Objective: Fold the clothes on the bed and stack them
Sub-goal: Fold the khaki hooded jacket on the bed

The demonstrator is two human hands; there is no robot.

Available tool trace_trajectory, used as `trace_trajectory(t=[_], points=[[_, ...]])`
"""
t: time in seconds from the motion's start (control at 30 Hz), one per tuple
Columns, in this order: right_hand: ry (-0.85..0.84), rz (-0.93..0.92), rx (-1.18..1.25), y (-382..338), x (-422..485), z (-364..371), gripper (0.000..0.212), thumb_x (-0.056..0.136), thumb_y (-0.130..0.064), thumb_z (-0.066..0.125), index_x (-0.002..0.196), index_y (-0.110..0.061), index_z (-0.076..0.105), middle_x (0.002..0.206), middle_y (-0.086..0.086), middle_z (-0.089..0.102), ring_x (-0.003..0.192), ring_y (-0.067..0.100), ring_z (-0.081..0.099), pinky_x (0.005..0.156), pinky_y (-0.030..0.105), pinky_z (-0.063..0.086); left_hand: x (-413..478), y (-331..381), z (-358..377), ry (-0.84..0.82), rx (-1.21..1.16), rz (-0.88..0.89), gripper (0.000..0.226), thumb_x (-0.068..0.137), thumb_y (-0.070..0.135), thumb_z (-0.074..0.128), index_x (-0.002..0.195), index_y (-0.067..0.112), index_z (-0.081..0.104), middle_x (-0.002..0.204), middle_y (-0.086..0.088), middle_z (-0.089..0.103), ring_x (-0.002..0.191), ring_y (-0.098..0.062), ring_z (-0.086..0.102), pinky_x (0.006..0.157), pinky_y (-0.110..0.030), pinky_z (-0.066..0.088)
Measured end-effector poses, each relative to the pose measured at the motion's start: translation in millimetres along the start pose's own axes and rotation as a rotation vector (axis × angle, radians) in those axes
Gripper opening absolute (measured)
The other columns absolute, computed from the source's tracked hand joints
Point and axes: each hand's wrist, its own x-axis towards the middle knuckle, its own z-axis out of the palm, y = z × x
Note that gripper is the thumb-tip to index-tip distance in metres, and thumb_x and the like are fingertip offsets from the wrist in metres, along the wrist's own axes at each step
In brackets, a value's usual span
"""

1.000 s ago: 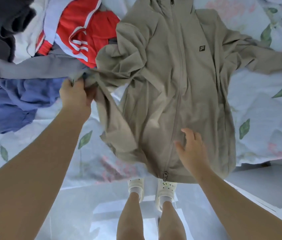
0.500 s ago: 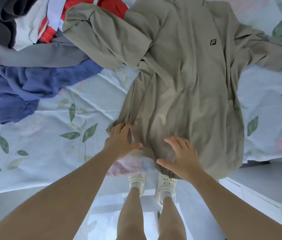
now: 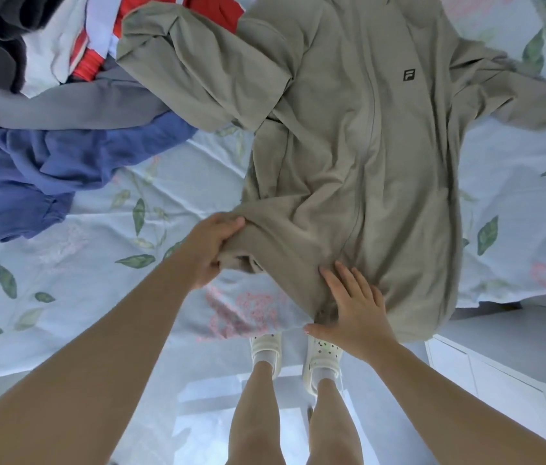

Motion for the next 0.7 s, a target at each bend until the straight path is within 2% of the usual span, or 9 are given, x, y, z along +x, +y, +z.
trace_trajectory(t=[0.07, 0.17, 0.27, 0.33, 0.4, 0.47, 0.57, 0.63, 0.7], points=[[0.1, 0.018, -0.022, 0, -1, 4, 0.103, 0.056, -0.076, 0.044, 0.147, -0.031, 0.029, 0.154, -0.002, 0.028, 0.141, 0.027, 0.028, 0.108, 0.049, 0.024, 1, 18, 1, 0.053, -0.266, 0.013, 0.019, 0.099, 0.015, 0.045, 0.085, 0.009, 0.056, 0.066, -0.005, 0.061, 0.046, -0.01, 0.06, 0.04, -0.018, 0.045], [0.184, 0.131, -0.005, 8, 7, -3, 0.074, 0.079, -0.043, 0.064, 0.145, -0.025, 0.035, 0.148, -0.001, 0.038, 0.136, 0.025, 0.034, 0.108, 0.046, 0.026, 7, 39, 5, 0.09, -0.487, -0.012, 0.027, 0.099, 0.021, 0.047, 0.075, 0.011, 0.056, 0.051, 0.001, 0.062, 0.043, -0.007, 0.06, 0.04, -0.015, 0.045], [0.34, 0.2, 0.185, 22, 18, -21, 0.046, 0.087, -0.024, 0.059, 0.132, -0.016, 0.052, 0.131, 0.005, 0.055, 0.12, 0.028, 0.047, 0.1, 0.041, 0.037, 17, 51, 8, 0.11, -0.596, 0.037, 0.023, 0.096, 0.015, 0.054, 0.074, 0.006, 0.056, 0.057, -0.004, 0.063, 0.051, -0.012, 0.062, 0.047, -0.018, 0.05], [0.463, 0.226, 0.295, 28, 26, -37, 0.028, 0.092, -0.026, 0.054, 0.116, -0.014, 0.06, 0.113, 0.006, 0.062, 0.105, 0.029, 0.054, 0.081, 0.037, 0.043, 28, 54, 10, 0.159, -0.642, 0.075, 0.018, 0.094, 0.009, 0.055, 0.076, 0.004, 0.056, 0.066, -0.008, 0.061, 0.061, -0.015, 0.061, 0.053, -0.021, 0.053], [0.543, 0.27, 0.345, 35, 33, -48, 0.02, 0.097, -0.028, 0.047, 0.099, -0.011, 0.058, 0.097, 0.007, 0.061, 0.092, 0.032, 0.055, 0.069, 0.033, 0.038, 38, 56, 12, 0.192, -0.666, 0.11, 0.013, 0.093, 0.004, 0.055, 0.08, 0.004, 0.054, 0.074, -0.009, 0.057, 0.068, -0.018, 0.059, 0.055, -0.022, 0.054], [0.618, 0.265, 0.365, 39, 38, -60, 0.018, 0.098, -0.021, 0.043, 0.101, -0.009, 0.057, 0.098, 0.009, 0.062, 0.09, 0.033, 0.055, 0.069, 0.032, 0.037, 45, 55, 18, 0.205, -0.673, 0.146, 0.009, 0.093, 0.002, 0.055, 0.102, 0.001, 0.056, 0.082, -0.011, 0.056, 0.074, -0.02, 0.058, 0.055, -0.024, 0.055], [0.546, 0.147, 0.287, 37, 42, -66, 0.027, 0.097, -0.016, 0.042, 0.122, -0.013, 0.053, 0.112, 0.005, 0.061, 0.098, 0.029, 0.056, 0.073, 0.032, 0.037, 52, 55, 28, 0.225, -0.59, 0.164, 0.045, 0.094, 0.007, 0.054, 0.137, 0.005, 0.042, 0.095, -0.008, 0.06, 0.087, -0.019, 0.062, 0.067, -0.028, 0.057], [0.389, -0.015, 0.172, 31, 40, -58, 0.03, 0.096, -0.021, 0.046, 0.125, -0.017, 0.05, 0.11, 0.002, 0.062, 0.099, 0.025, 0.058, 0.077, 0.033, 0.041, 56, 54, 34, 0.207, -0.449, 0.159, 0.045, 0.096, 0.013, 0.052, 0.139, 0.016, 0.04, 0.101, -0.002, 0.062, 0.096, -0.016, 0.064, 0.078, -0.031, 0.055], [0.199, -0.07, 0.05, 26, 35, -41, 0.047, 0.09, -0.042, 0.05, 0.132, -0.02, 0.044, 0.124, -0.001, 0.057, 0.115, 0.025, 0.053, 0.092, 0.038, 0.04, 56, 56, 40, 0.215, -0.347, 0.147, 0.042, 0.097, 0.02, 0.052, 0.137, 0.025, 0.041, 0.104, 0.003, 0.062, 0.103, -0.015, 0.062, 0.087, -0.037, 0.051]])
